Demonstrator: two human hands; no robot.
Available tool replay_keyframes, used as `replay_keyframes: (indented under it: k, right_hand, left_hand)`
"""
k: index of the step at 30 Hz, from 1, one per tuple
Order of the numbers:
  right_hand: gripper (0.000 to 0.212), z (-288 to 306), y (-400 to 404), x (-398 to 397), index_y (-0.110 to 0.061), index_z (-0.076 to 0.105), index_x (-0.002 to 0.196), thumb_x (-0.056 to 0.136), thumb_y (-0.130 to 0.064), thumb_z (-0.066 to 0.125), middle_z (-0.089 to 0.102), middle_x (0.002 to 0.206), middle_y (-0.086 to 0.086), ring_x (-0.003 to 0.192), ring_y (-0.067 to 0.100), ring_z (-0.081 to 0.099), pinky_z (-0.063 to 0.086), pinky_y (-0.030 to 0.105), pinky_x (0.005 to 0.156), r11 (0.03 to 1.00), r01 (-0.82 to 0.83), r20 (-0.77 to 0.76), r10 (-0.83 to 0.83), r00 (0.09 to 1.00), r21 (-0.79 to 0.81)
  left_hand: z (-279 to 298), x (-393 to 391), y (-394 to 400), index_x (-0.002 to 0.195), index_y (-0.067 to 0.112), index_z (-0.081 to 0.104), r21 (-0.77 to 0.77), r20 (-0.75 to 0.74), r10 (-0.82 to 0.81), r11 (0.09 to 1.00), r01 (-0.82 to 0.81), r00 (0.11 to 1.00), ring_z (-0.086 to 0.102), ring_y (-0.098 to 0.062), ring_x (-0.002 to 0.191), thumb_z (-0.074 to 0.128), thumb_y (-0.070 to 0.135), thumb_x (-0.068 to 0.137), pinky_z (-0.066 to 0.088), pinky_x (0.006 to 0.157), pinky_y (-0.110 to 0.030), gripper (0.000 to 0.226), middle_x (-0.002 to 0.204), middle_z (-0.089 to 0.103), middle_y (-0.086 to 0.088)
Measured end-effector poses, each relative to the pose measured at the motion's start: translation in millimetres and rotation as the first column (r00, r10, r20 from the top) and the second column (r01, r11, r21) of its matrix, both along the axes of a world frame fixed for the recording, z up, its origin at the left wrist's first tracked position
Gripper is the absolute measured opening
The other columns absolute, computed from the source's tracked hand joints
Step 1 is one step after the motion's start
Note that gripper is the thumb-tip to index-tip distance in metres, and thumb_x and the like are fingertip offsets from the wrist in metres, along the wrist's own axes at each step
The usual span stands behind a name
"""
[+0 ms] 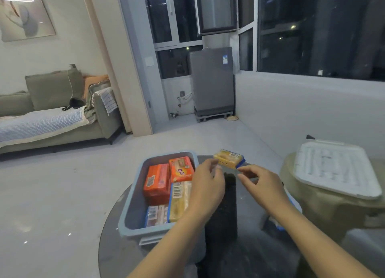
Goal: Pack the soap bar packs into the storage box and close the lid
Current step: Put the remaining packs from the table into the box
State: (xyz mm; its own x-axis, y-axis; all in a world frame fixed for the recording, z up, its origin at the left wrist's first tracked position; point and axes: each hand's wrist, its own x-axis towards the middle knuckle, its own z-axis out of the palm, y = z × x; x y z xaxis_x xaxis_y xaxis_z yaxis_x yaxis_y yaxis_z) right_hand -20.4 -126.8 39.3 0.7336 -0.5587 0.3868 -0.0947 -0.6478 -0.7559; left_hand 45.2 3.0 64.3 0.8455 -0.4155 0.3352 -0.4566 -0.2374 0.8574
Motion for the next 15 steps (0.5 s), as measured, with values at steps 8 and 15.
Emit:
replay_keyframes:
  k: [8, 15]
  right_hand:
    - [0.032, -49, -66, -13, -0.017, 0.066, 0.109, 0.08, -0.03, 0.069, 0.066, 0.112, 0.005, 0.102, 0.018, 0.061, 0.046, 0.031, 0.088, 0.987, 0.131, -0.172, -0.113, 0.979, 0.097]
    - [0.061, -68, -100, -7, -0.014, 0.056, 0.113, 0.07, -0.057, 0.063, 0.059, 0.118, 0.008, 0.107, 0.027, 0.054, 0.042, 0.032, 0.075, 0.961, 0.275, -0.492, -0.25, 0.834, -0.021]
  left_hand:
    - [-34, -7, -71, 0.123, 0.017, 0.056, 0.086, -0.18, -0.033, 0.995, 0.049, 0.983, 0.055, -0.007, 0.095, 0.041, 0.024, 0.096, 0.044, 0.076, -0.017, 0.032, 0.109, 0.06, 0.003]
    - [-74, 21, -117, 0.12, 0.011, 0.055, 0.153, -0.345, 0.057, 0.988, -0.004, 0.937, 0.059, -0.019, 0.096, 0.041, 0.02, 0.094, 0.048, 0.081, -0.03, 0.031, 0.108, 0.063, -0.005]
